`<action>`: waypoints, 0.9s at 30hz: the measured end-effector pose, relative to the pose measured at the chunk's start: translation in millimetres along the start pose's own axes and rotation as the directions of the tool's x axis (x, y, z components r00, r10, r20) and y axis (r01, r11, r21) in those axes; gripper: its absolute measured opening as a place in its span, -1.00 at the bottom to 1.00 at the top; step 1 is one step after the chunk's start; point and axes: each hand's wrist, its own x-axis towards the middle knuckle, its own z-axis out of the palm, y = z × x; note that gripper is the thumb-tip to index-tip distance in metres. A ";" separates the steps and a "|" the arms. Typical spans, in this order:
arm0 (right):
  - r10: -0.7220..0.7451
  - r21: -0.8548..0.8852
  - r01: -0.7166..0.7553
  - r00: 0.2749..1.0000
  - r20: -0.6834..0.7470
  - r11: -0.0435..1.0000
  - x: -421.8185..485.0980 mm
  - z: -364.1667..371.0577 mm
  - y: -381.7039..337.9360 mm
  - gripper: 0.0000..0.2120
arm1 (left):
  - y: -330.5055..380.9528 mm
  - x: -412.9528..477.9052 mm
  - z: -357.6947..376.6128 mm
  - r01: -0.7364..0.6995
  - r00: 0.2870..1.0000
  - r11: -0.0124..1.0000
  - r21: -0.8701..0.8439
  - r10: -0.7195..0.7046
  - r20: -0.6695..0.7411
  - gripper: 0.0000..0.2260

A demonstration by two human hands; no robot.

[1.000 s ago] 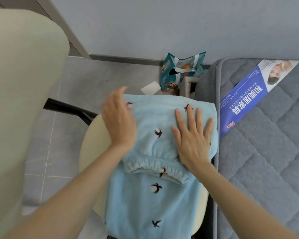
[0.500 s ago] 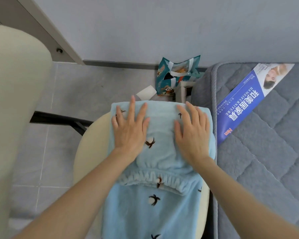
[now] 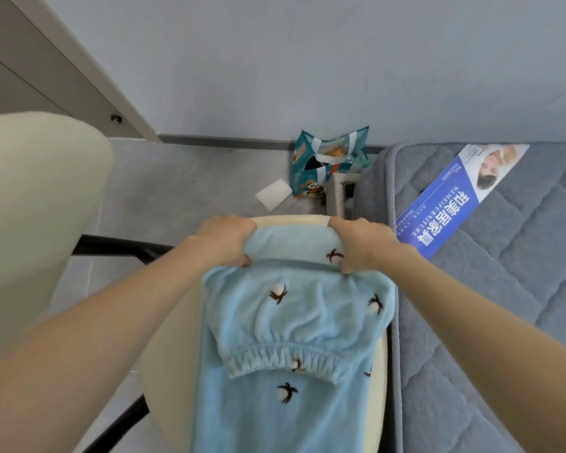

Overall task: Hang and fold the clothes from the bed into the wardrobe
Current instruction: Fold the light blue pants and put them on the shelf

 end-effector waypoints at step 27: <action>0.004 -0.008 -0.025 0.454 -0.891 1.000 -124.5 27.8 -41.2 -0.52 | 27.7 -125.6 38.0 0.017 0.501 0.999 -0.042 -0.045 -0.865 -0.62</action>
